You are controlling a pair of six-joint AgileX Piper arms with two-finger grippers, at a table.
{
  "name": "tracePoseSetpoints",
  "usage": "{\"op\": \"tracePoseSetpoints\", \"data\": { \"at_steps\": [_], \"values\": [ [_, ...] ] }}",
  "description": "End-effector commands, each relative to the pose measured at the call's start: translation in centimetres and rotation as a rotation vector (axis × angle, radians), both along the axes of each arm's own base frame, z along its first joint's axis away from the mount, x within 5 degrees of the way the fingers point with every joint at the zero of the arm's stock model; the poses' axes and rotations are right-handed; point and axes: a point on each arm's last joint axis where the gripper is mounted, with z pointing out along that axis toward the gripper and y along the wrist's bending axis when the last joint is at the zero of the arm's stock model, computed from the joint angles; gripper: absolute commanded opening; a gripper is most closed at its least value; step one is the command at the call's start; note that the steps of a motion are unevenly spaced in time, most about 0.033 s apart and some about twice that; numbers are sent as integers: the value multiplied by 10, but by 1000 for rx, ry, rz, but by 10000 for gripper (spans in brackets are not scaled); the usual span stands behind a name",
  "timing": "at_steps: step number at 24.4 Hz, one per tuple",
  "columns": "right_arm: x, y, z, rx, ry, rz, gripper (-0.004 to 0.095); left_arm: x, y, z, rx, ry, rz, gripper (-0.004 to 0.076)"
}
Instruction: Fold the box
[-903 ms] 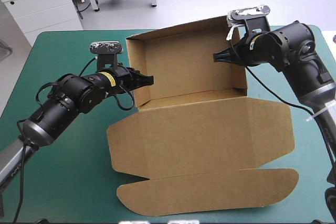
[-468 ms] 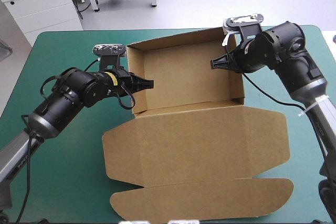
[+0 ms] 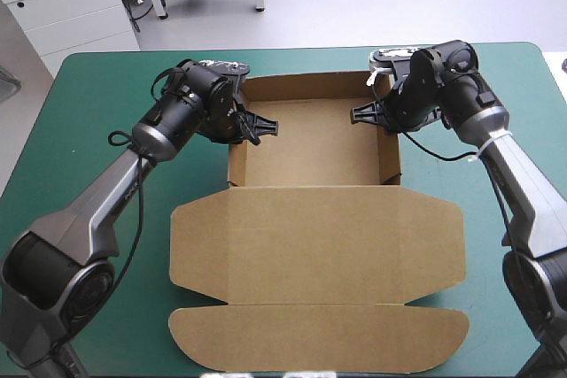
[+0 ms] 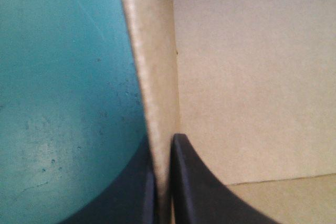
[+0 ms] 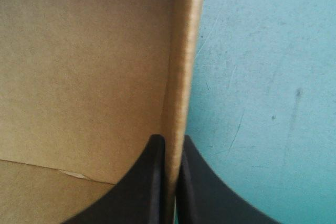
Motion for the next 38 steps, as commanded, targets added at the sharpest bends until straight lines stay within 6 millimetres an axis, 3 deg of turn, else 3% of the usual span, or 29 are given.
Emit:
{"op": "tracePoseSetpoints", "data": {
  "at_steps": [1,8,14,22,24,26,28,30,32,38],
  "values": [
    [-6,3,13,86,-3,45,-1,1,-9,20,-35,-46,-37,-10],
    [16,2,-18,56,71,30,-1,24,-1,-5,-98,79,16,-10],
    [30,-1,-40,36,121,23,-1,35,12,-10,-83,81,-12,-10],
    [36,-4,-49,35,141,7,2,40,11,-14,-63,51,-61,-9],
    [36,-4,-48,60,148,5,39,40,8,-17,-72,65,-96,28],
    [35,-3,-48,72,151,10,157,42,6,-22,-73,83,-100,166],
    [35,-2,-48,84,153,11,422,42,6,-24,-66,94,-99,393],
    [35,-2,-47,88,152,12,670,41,7,-23,-59,104,-100,473],
    [35,-1,-45,90,146,12,851,41,7,-15,-69,81,-101,463],
    [35,-2,-4,123,16,13,877,37,9,37,-116,-87,-142,451]
  ]
}}
